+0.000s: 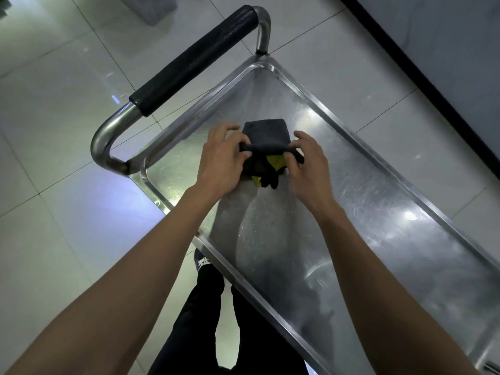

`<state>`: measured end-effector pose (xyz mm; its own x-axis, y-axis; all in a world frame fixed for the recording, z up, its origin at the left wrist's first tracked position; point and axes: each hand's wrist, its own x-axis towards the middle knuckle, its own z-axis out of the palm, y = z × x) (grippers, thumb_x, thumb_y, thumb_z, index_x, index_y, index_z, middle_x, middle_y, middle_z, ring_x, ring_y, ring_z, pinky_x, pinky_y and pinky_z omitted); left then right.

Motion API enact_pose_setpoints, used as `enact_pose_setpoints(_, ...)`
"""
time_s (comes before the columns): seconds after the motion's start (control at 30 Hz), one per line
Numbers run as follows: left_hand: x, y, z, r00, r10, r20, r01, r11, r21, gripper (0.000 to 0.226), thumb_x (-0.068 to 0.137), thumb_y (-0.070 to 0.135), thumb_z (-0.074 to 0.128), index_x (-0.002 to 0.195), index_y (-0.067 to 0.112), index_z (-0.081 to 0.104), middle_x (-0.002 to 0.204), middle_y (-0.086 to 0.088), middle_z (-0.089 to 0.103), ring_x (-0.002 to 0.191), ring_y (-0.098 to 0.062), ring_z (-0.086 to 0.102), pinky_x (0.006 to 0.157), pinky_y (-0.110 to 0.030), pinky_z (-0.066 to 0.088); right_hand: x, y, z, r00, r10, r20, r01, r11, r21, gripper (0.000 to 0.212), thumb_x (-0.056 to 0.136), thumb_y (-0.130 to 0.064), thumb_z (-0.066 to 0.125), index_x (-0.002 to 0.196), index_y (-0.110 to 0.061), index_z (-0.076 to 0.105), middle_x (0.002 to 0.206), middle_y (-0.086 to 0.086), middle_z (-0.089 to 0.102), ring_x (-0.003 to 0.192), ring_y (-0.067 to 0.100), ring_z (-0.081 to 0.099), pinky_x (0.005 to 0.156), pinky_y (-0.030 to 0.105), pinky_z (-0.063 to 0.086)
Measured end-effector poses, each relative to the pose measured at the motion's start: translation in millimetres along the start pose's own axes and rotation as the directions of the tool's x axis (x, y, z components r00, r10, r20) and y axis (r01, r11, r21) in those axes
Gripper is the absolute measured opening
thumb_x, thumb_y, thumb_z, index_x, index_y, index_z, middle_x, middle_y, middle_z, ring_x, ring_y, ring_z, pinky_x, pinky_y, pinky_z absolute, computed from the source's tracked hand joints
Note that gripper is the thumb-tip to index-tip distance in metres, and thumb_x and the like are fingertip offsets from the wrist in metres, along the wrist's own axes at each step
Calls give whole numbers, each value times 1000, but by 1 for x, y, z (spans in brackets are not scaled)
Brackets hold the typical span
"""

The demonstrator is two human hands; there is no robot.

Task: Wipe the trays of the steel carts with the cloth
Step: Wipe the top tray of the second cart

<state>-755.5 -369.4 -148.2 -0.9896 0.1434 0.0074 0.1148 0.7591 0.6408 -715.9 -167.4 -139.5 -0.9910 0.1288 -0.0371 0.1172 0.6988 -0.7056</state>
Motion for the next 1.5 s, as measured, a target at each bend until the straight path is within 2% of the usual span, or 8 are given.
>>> enact_pose_setpoints(0.13, -13, -2, -4, 998, -30, 62, 38, 992, -121, 19, 92, 25, 69, 97, 38, 56, 104, 22, 58, 93, 5, 51, 78, -5, 33, -14, -13, -17, 998, 39, 57, -50, 977, 207, 13, 99, -18, 57, 111, -25, 60, 101, -13, 66, 95, -7, 62, 76, 9, 51)
enact_pose_setpoints(0.3, -22, -11, 2, 982, 134, 131, -127, 990, -66, 58, 85, 16, 72, 132, 40, 47, 139, 17, 47, 125, 0, 39, 99, -5, 24, -18, -27, -26, 998, 31, -58, -12, 954, 299, 15, 96, -7, 56, 107, -15, 62, 92, -15, 65, 90, 3, 65, 77, 17, 54)
enact_pose_setpoints(0.43, -7, -7, 10, 970, 214, 112, -225, 969, 96, 82, 83, 8, 73, 151, 29, 31, 153, 0, 37, 136, -24, 39, 110, -32, 39, -14, -33, -38, 998, 9, -57, 11, 940, 341, 17, 94, -5, 54, 104, -16, 64, 90, -18, 65, 90, 8, 65, 81, 29, 58)
enact_pose_setpoints(0.63, 15, 14, 14, 943, 327, 63, -331, 941, 70, 42, 89, 8, 67, 130, 18, 62, 130, 0, 62, 120, -21, 52, 99, -41, 51, -16, -30, -53, 997, 6, -72, 20, 936, 352, 17, 93, -3, 55, 102, -14, 65, 92, -8, 64, 91, 19, 64, 82, 46, 57)
enact_pose_setpoints(0.8, 13, 28, 10, 927, 362, 96, -358, 932, -54, 18, 92, 15, 58, 108, 15, 66, 110, 0, 67, 107, -18, 56, 92, -36, 50, -21, -26, -66, 987, 63, -150, -1, 924, 383, 19, 95, -7, 54, 102, -22, 63, 93, -10, 63, 90, 17, 64, 80, 38, 60)
enact_pose_setpoints(1.13, 2, 48, -32, 986, 99, 135, -58, 959, -278, 4, 99, 28, 59, 103, 28, 59, 89, 18, 63, 89, 8, 61, 77, -12, 54, -21, -17, -68, 973, 163, -162, -92, 922, 376, 20, 93, -2, 53, 103, -12, 67, 96, -3, 68, 91, 12, 65, 84, 32, 58)
enact_pose_setpoints(1.3, -5, 63, -50, 985, -21, 169, 92, 903, -420, 4, 100, 23, 59, 103, 22, 61, 93, 11, 67, 87, 2, 65, 75, -11, 52, -25, -20, -55, 974, 177, -138, -131, 947, 293, 20, 93, -9, 57, 105, -18, 70, 95, -18, 68, 91, -2, 62, 80, 17, 51)
enact_pose_setpoints(1.5, -5, 80, -64, 966, -117, 232, 239, 748, -620, 7, 100, 11, 58, 105, 11, 63, 84, 8, 71, 81, 2, 68, 78, -15, 55, -50, -35, -41, 978, 167, -122, -119, 938, 324, 44, 96, -33, 60, 137, -43, 50, 137, -23, 55, 126, -4, 50, 105, 36, 48)
